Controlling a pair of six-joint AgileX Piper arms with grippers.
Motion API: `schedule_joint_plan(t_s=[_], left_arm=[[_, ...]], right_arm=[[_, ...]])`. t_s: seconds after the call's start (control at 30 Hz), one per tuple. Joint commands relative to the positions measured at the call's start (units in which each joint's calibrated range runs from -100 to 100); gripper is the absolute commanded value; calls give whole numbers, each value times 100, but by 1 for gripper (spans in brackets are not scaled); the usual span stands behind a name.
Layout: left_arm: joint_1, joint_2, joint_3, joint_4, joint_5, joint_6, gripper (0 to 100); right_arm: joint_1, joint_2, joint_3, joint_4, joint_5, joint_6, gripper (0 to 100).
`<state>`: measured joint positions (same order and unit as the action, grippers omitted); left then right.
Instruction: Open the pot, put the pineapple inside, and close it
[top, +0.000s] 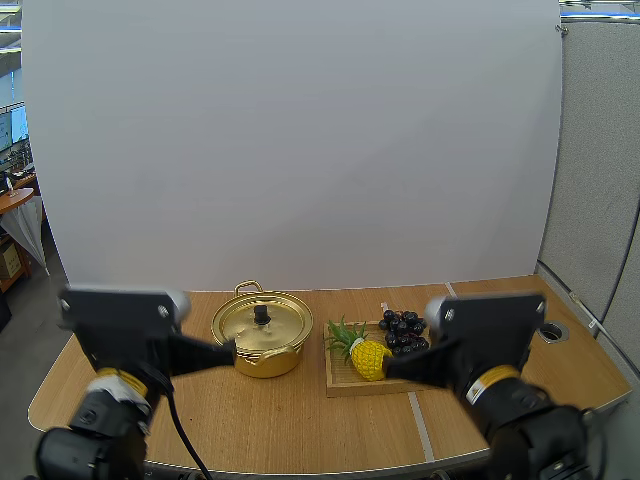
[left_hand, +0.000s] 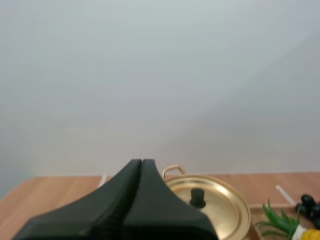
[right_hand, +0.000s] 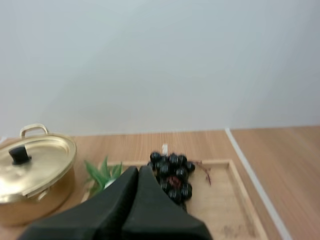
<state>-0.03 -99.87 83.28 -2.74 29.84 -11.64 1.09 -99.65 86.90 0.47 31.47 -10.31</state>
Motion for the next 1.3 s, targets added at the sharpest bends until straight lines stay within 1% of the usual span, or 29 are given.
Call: schedule_joint_plan(t_s=[0.0, 0.1, 0.23, 0.33, 0.47, 0.6, 0.7, 0.97, 1.13, 1.2, 1.23, 1.27], left_arm=[[-24, -13, -560, 42, -124, 60, 0], [-24, -13, -995, 42, 0, 60, 0], [-24, -13, -1562, 42, 998, 60, 0], [-24, -13, -1942, 42, 2017, 60, 0], [-24, -13, -2260, 20, 2574, 60, 0], [-24, 567, -2412, -14, 3120, 60, 0], [-24, 1237, -2455, -39, 3439, 60, 0], [-24, 2805, -2478, -170, 3302, 60, 0], [-24, 3377, -2558, -170, 3248, 60, 0], [-24, 3515, -2585, -170, 3265, 60, 4], [-24, 3588, -2599, -170, 3265, 60, 9], [-24, 3623, -2599, -170, 3265, 60, 17]], right_arm=[[-13, -35, -619, -130, -29, -208, 0], [-13, -35, -1179, -156, 462, -339, 0], [-13, -35, -1852, -119, 1630, -339, 0], [-13, -35, -2164, -119, 2342, -339, 0], [-13, -35, -2386, -119, 3080, -339, 0], [-13, 451, -2648, -119, 3802, -342, 0], [-13, 1198, -2921, -119, 4387, -342, 0], [-13, 2804, -3394, -47, 4573, -342, 0], [-13, 3452, -3426, -4, 4573, -228, 0], [-13, 3596, -3426, -14, 4573, -64, 0], [-13, 3633, -3426, -47, 4573, 43, 0], [-13, 3652, -3426, -47, 4552, 101, 0]])
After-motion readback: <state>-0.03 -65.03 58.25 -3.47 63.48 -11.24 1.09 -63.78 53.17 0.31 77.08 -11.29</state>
